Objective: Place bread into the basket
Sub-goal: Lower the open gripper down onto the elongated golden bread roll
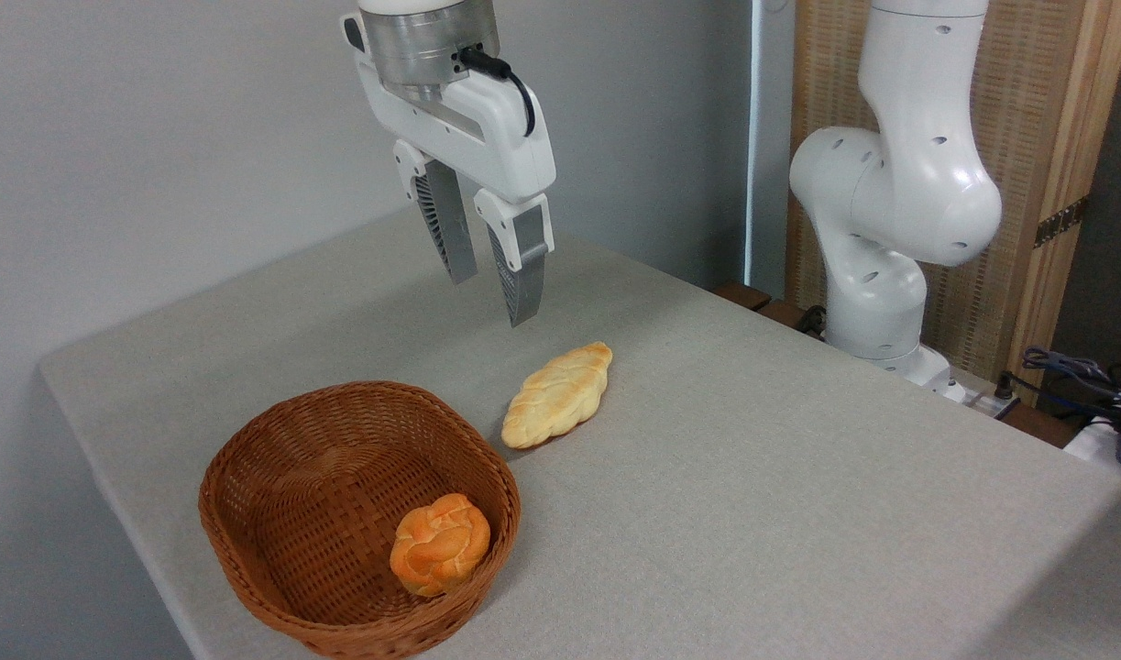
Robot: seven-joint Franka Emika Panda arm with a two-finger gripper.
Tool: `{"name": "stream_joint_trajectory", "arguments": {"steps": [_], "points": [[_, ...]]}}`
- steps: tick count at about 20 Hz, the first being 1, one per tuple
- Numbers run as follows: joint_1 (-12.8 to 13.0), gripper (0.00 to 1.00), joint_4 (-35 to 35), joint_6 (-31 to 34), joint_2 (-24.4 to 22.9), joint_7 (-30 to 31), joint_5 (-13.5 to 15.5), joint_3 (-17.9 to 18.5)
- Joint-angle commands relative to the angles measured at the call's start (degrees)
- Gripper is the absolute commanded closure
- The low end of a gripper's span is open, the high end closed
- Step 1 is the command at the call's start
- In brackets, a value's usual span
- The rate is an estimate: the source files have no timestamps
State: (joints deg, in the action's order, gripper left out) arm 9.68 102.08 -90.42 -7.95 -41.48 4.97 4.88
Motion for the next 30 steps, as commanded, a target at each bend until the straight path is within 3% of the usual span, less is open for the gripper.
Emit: {"name": "stream_joint_trajectory", "arguments": {"steps": [1, 11, 17, 20, 23, 27, 30], "points": [[0.25, 0.00, -0.39, -2.80, 1.17, 0.52, -0.22, 0.31], [0.43, 0.00, 2.33, -3.88, -0.13, 0.61, -0.22, 0.22], [0.86, 0.00, 14.18, -11.69, -5.05, 0.61, -0.05, -0.48], [2.00, 0.00, 19.55, -12.49, -7.07, 1.04, 0.57, -0.48], [2.27, 0.00, 23.07, -15.03, -7.61, 1.92, 4.69, -0.40], [2.36, 0.00, 25.80, -20.22, -7.08, 6.75, 6.01, -0.48], [4.03, 0.00, 28.52, -22.86, -6.90, 7.64, 6.46, -0.57]]}}
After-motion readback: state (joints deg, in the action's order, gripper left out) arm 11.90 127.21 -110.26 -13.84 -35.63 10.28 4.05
